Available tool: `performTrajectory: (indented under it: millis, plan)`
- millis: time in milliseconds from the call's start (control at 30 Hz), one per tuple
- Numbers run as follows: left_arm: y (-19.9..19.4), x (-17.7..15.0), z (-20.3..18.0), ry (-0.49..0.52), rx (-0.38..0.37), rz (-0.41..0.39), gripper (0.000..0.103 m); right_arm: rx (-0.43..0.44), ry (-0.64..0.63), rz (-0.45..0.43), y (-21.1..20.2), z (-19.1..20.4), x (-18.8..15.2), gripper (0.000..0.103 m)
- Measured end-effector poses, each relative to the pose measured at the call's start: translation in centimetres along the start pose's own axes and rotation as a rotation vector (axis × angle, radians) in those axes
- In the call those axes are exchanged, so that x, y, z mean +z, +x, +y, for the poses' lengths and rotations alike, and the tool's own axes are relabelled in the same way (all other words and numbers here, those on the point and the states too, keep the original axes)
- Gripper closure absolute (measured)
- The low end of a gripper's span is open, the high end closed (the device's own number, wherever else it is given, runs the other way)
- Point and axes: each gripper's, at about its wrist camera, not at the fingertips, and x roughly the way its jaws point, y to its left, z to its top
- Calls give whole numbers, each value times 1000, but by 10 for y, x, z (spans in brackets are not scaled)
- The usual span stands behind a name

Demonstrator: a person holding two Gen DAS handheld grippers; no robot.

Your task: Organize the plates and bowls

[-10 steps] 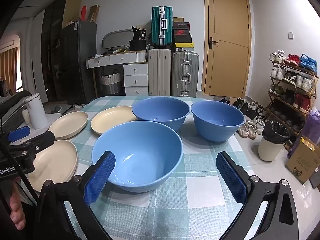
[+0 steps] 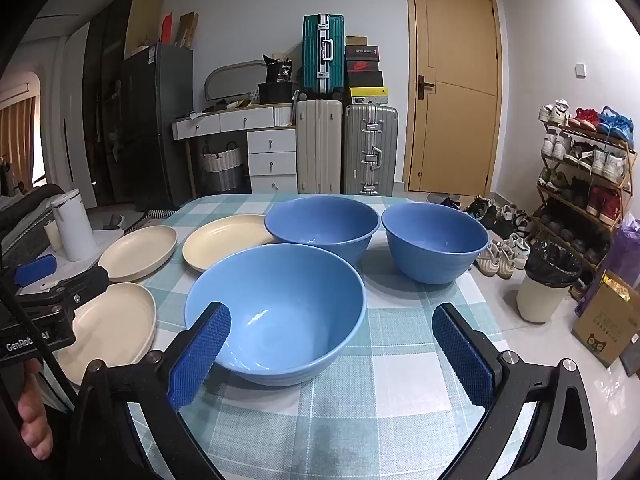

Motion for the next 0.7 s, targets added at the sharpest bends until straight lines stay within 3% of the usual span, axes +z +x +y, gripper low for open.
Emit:
performTrajectory:
  millis: [533,700]
  plan:
    - [-7,9,10,-79,67,11,0,3,7,-6,0,-2,1,0]
    - [-7,9,10,-53,32,5,0,10,11,1,-2,-1,6,0]
